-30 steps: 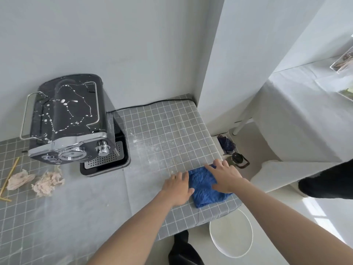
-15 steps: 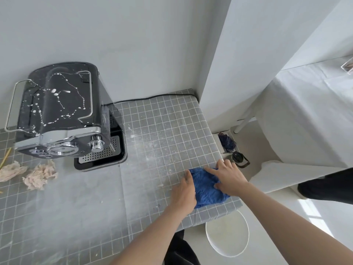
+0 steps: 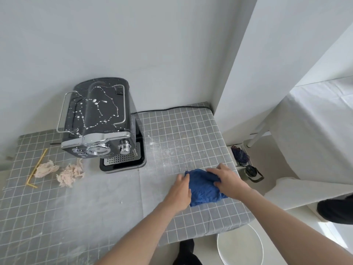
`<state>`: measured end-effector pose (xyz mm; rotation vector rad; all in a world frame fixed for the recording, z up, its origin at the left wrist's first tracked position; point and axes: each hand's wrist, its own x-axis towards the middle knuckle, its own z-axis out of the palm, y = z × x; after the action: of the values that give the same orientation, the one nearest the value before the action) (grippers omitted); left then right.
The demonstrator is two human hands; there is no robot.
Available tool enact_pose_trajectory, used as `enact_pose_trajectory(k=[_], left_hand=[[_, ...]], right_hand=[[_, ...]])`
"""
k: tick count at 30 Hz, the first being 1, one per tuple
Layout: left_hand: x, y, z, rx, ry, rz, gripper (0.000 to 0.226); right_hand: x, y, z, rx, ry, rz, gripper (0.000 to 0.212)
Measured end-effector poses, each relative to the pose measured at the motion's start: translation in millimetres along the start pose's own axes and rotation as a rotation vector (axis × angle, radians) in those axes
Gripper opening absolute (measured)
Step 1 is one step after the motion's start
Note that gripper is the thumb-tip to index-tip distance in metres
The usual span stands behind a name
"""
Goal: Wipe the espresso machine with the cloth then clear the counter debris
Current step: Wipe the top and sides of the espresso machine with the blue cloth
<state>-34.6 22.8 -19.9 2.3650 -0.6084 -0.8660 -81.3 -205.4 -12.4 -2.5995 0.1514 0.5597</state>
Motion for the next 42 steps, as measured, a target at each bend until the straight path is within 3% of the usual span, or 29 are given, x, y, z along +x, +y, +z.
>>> enact_pose_trajectory(k=[6, 15, 21, 26, 33, 42], left_hand=[[-11, -11, -60, 0.130, 0.067, 0.000, 0.062], [-38, 0, -163, 0.208, 0.255, 0.076, 0.047], [-62, 19, -229, 0.167, 0.386, 0.151, 0.050], [-76, 26, -275, 0.133, 0.509, 0.163, 0.036], [-88, 13, -338, 0.147, 0.631, 0.143, 0.039], [-109, -40, -385, 0.131, 0.699, -0.001, 0.042]], right_hand=[[13, -47, -22, 0.070, 0.062, -0.049, 0.057], [23, -125, -80, 0.102, 0.199, -0.096, 0.056], [26, -178, -132, 0.076, 0.351, -0.152, 0.055], [32, -218, -177, 0.052, 0.416, -0.220, 0.056], [58, -273, -208, 0.036, 0.418, -0.314, 0.058], [112, -341, -192, 0.033, 0.315, -0.414, 0.060]])
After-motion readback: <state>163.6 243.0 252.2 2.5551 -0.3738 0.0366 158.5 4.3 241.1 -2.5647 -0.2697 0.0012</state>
